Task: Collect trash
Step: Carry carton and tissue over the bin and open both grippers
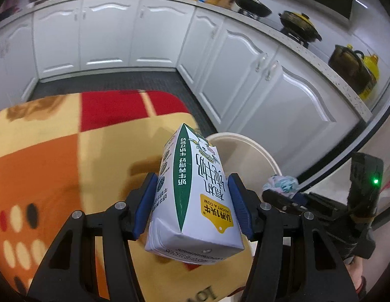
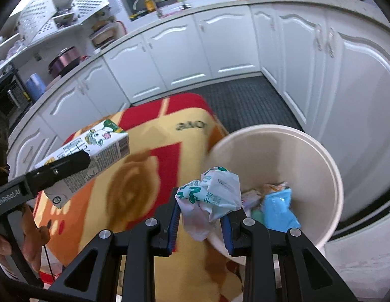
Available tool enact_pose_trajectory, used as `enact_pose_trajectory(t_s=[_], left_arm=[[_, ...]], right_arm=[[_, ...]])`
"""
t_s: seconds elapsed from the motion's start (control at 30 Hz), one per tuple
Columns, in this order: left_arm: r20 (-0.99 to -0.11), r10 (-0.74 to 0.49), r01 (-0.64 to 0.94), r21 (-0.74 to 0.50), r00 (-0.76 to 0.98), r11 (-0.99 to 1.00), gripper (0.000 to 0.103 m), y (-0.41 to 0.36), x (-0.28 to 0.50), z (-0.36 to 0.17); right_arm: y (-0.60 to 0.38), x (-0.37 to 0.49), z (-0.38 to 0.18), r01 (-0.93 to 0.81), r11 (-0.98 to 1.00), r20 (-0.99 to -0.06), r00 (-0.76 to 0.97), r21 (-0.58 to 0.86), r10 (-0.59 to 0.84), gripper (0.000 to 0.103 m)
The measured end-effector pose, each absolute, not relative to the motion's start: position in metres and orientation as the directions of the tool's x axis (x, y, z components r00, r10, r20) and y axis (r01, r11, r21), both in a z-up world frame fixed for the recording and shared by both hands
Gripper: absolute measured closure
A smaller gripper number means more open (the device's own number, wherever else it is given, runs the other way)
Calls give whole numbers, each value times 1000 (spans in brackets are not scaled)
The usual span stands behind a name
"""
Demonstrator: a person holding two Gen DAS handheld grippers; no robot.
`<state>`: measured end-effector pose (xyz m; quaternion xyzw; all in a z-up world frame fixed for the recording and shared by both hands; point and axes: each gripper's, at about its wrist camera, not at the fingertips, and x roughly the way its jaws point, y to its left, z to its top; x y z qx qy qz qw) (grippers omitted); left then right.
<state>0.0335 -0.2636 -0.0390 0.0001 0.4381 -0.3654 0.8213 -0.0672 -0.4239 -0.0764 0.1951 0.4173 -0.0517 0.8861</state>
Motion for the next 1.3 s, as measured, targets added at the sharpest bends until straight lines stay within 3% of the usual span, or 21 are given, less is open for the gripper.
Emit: enact_pose_trajectory(t_s=[0.5,0.63,0.77,0.93,1.1,1.23,1.3], left_arm=[[-764,-590,654,-310,261,690,47,-344,32,-69],[-770,-585,658,-305,255,689,47,-355,32,-74],[-773,-582,665,-299,252,685,47,-361,34,-78],[-777,-577,667,-293,252,685,47,-368,35,-81],[-781,-576,661,-302,242,687,45,-368,37,-84],[-771,-593,661,-322,233,678,32,-366,37,-82],[-773,-588,660,-316,237,681,31,-367,36,-81]], right_arm=[[-477,-72,-116,373,871,-815,577,320,52,75],[-486,-75,-123,395,861,-823,566,319,45,64],[-491,-78,-125,412,854,-828,559,316,37,62],[-497,-83,-127,441,842,-832,554,311,17,36],[-501,-87,-124,458,829,-828,560,323,13,35],[-501,-94,-121,469,816,-821,570,338,12,35],[-501,-98,-121,469,815,-820,573,341,13,35]])
